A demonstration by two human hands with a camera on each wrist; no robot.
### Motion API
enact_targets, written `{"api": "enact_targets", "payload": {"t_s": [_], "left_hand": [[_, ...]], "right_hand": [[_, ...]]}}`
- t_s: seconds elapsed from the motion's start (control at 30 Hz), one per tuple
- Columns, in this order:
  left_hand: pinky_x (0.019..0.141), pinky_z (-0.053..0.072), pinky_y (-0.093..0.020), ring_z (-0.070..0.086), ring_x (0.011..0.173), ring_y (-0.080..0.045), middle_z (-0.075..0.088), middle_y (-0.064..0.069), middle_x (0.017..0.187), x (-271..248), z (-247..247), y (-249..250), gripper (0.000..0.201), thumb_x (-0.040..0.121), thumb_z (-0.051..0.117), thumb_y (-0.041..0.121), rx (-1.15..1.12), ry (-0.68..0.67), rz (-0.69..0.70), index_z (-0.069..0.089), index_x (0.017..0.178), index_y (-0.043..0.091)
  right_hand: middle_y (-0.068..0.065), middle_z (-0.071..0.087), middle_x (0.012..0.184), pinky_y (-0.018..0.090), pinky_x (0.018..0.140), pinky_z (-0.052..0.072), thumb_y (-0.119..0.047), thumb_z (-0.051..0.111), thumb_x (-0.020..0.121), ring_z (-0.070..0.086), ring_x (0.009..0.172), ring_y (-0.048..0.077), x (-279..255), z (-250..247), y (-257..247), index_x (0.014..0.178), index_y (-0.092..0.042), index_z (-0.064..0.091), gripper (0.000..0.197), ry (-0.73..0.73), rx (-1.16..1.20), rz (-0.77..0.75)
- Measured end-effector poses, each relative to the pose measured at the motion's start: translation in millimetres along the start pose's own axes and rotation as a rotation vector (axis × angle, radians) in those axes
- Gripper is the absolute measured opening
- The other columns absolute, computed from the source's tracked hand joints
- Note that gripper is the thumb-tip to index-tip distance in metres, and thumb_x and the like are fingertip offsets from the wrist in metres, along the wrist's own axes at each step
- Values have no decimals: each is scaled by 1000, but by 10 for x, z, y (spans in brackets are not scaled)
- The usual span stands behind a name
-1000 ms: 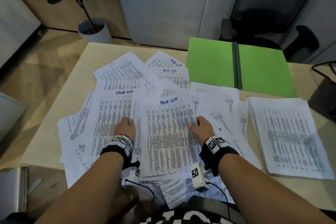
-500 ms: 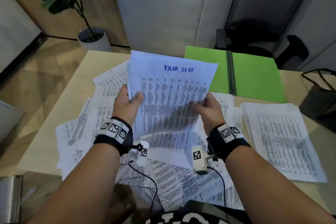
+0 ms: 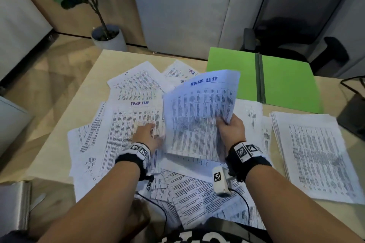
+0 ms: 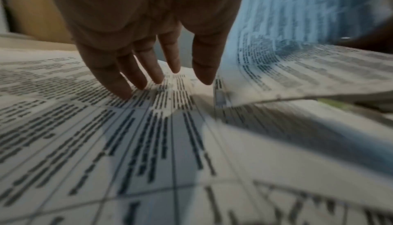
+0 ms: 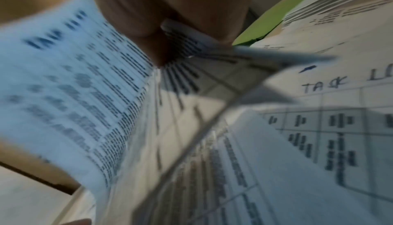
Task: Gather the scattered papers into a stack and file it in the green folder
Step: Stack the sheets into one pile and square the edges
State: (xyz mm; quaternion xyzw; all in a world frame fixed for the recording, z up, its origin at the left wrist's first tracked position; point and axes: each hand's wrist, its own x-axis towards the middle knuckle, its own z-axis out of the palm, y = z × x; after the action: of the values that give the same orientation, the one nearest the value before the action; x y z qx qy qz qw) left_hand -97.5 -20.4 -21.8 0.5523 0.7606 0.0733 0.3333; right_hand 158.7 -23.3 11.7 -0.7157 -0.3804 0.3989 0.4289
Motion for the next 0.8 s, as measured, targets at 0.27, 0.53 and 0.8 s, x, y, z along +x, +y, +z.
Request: {"api": "enact_targets", "payload": {"t_s": [0.27,0.53,0.8], "left_hand": [[112,23,-55,10,145,-33,3,-4,160,-5,444,276,73,90,55,42,390,-48,53,16,151,28],[103,37,-59,23,140,-35,13,-11,157,121,315,206,80,90,52,17,289,42,-183,2,152,26],[92,50,-41,57,112,-32,58,-15,125,44,110,427,69,87,44,-1,163,104,33,24,150,16]], "right_hand": [[19,44,144,32,106,33,-19,51,96,43,131,33,-21,-368,486,139,2,41,48,-94,-494,284],[24,58,121,33,87,45,-11,49,96,56,110,36,-106,-488,483,124,6,53,33,-110,-590,234],[14,63,120,34,93,46,-18,51,95,59,105,30,34,-479,547,127,-10,56,34,-82,-440,205]]}}
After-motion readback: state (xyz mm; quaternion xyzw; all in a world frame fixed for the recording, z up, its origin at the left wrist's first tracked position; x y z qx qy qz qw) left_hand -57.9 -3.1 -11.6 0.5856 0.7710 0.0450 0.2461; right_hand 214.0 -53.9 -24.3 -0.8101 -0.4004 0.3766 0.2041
